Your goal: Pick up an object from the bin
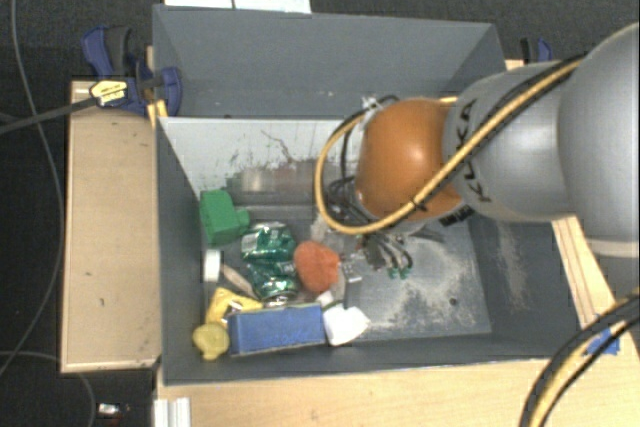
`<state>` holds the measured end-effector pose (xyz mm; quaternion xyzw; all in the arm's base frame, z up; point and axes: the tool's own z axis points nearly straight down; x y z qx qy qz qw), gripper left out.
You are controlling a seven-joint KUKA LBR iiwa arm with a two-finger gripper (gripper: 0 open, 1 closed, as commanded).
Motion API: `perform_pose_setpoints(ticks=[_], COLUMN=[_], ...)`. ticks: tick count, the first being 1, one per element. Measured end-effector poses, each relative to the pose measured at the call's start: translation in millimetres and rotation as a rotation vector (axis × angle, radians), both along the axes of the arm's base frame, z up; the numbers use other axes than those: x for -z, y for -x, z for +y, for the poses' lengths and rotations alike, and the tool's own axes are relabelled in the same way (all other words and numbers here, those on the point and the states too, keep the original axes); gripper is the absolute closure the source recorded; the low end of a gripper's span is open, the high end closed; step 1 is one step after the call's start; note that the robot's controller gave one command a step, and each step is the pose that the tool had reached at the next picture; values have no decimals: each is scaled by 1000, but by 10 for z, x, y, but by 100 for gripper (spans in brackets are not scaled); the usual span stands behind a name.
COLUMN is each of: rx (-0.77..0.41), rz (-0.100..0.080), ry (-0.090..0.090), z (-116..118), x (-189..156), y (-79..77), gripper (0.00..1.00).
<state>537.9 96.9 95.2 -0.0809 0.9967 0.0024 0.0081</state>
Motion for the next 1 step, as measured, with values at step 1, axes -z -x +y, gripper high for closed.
perform_pose_setpoints(ticks=[1], rx=[159], rz=[1], ry=[-1], z=[265], x=[88], y=[28], gripper=[0])
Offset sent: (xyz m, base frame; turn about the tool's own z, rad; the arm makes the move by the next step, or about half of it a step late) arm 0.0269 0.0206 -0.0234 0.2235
